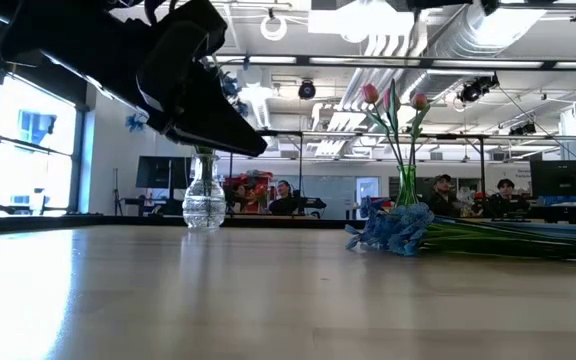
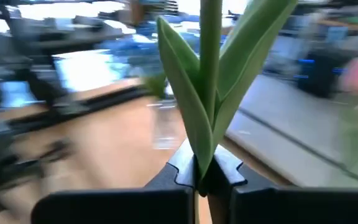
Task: Sort flowers into vase by color
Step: Put the pink flower into the green vase
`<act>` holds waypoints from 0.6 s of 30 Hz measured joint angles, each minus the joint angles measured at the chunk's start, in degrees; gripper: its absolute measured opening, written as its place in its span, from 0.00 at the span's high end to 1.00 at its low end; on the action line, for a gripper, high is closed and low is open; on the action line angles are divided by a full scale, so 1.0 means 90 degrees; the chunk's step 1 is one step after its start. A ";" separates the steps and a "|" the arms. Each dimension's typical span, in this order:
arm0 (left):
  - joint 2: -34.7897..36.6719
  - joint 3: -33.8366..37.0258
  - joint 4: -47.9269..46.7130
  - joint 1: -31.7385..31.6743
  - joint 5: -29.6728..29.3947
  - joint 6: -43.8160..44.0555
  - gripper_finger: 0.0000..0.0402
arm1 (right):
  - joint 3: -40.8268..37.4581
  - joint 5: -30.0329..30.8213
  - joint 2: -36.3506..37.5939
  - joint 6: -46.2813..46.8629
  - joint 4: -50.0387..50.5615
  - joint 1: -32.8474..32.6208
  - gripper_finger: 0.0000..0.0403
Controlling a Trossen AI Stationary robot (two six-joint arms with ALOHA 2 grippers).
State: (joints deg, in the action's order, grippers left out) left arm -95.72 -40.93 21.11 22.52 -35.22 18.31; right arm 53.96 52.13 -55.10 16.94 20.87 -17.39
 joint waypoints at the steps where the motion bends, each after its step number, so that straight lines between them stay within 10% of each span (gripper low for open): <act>1: 0.0000 0.0000 -0.0017 0.0000 -0.0001 0.0008 0.75 | 0.0232 0.0079 0.0080 0.0042 0.0481 0.0192 0.99; 10: 0.0000 0.0000 -0.0030 0.0000 0.0000 0.0014 0.75 | 0.1247 -0.0299 0.0175 -0.1453 0.1383 0.2531 1.00; 18: 0.0000 0.0000 -0.0035 0.0000 0.0002 0.0016 0.75 | 0.1208 -0.2712 0.0015 -0.1789 0.0896 0.4725 1.00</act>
State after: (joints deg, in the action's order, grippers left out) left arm -95.72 -40.93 20.80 22.52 -35.20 18.46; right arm 64.84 27.73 -54.96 0.83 28.93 25.14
